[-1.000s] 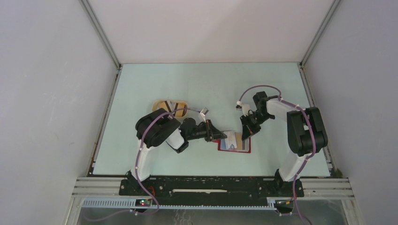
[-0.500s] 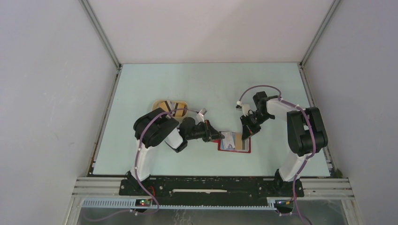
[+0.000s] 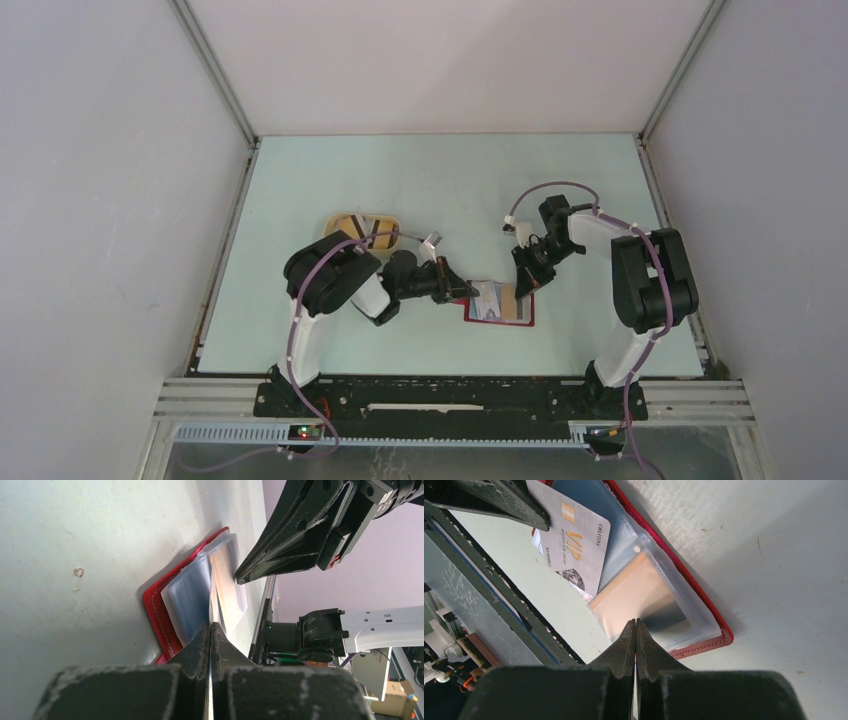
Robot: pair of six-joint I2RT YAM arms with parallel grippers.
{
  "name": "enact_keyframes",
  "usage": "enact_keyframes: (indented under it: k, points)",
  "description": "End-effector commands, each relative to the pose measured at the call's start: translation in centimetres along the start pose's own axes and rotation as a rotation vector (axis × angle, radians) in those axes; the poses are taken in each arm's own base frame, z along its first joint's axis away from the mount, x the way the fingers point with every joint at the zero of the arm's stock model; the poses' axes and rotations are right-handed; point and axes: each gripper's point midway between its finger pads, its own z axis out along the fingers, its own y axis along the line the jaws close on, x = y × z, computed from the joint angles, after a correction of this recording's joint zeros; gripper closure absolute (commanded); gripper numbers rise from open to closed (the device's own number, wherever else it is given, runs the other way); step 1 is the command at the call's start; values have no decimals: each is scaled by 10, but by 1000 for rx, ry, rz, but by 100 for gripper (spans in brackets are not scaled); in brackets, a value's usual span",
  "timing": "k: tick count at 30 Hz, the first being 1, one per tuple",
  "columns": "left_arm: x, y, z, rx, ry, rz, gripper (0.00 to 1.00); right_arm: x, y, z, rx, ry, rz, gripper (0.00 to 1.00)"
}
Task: Put the credit cards into the card holder
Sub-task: Insert the credit card into the card holder.
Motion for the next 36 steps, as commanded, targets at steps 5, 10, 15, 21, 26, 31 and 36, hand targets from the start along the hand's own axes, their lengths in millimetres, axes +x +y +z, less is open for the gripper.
enact_keyframes:
  k: [5,10,15,21,26,31,36]
  points:
    - [-22,-27,-13,50,-93,91,100,-11,2,-7,5,-29,-6,98]
    - [-22,-35,-12,78,-86,89,100,-11,2,-7,6,-29,-6,98]
    - [-18,-33,-5,78,-71,78,100,-11,2,-7,7,-29,-6,98]
    - [-16,-34,2,83,-64,75,100,-11,2,-7,6,-28,-5,98]
    - [-16,-32,4,75,-67,75,100,-11,1,-7,7,-28,-5,98]
    - [-17,-24,6,43,-69,80,100,-11,2,-7,5,-30,-5,98]
    - [-14,-19,10,25,-60,86,100,-11,2,-7,6,-29,-4,98]
